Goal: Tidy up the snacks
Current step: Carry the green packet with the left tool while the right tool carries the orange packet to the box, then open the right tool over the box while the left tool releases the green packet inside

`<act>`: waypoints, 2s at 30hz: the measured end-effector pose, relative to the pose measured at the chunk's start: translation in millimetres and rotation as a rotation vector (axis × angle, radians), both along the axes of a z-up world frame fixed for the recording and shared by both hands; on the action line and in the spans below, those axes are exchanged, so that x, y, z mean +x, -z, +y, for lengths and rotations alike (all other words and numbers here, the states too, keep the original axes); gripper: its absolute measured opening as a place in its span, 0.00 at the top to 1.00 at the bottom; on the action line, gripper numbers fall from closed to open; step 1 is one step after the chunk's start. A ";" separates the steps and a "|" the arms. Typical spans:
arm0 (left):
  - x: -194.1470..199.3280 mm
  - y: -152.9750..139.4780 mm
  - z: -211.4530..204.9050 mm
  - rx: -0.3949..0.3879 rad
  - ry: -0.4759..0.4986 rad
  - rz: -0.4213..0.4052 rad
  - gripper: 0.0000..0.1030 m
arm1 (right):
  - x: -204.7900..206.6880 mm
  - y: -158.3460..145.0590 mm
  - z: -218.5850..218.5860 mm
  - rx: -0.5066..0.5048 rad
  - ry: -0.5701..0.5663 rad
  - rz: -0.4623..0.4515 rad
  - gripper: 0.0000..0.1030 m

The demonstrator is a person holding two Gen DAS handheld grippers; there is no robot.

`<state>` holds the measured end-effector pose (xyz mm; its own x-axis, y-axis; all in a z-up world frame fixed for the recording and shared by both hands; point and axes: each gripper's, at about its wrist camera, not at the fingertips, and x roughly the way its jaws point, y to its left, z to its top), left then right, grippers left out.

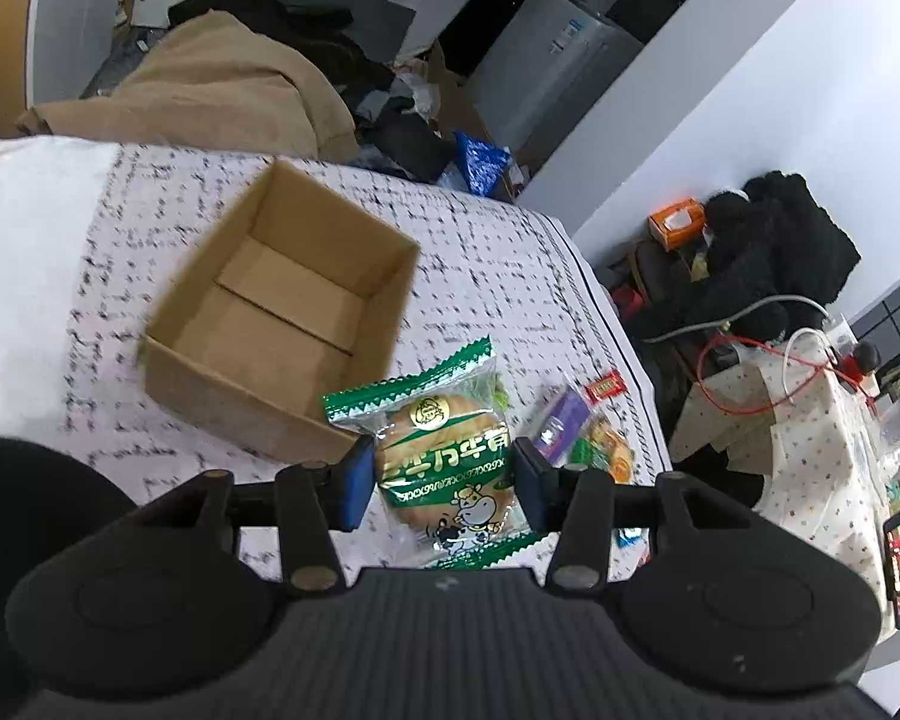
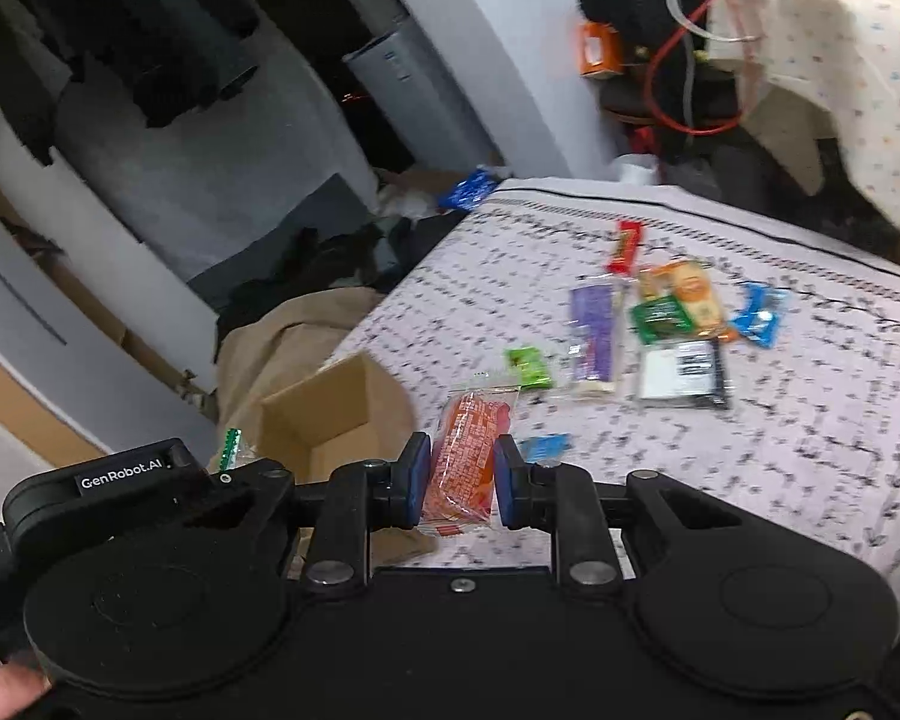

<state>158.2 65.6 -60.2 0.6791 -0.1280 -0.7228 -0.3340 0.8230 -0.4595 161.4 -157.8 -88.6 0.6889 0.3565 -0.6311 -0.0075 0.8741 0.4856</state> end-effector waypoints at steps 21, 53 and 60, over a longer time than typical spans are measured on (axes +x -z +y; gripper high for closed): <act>46.0 25.7 78.2 -0.027 -0.100 0.048 0.54 | 70.7 33.6 91.5 0.072 -0.135 0.071 0.78; 62.4 42.7 89.2 -0.021 -0.084 0.169 0.13 | 74.7 35.0 87.5 0.042 -0.075 0.076 0.27; 51.6 32.5 63.5 0.013 -0.036 0.180 0.11 | 58.0 19.6 55.8 0.026 -0.039 0.040 0.14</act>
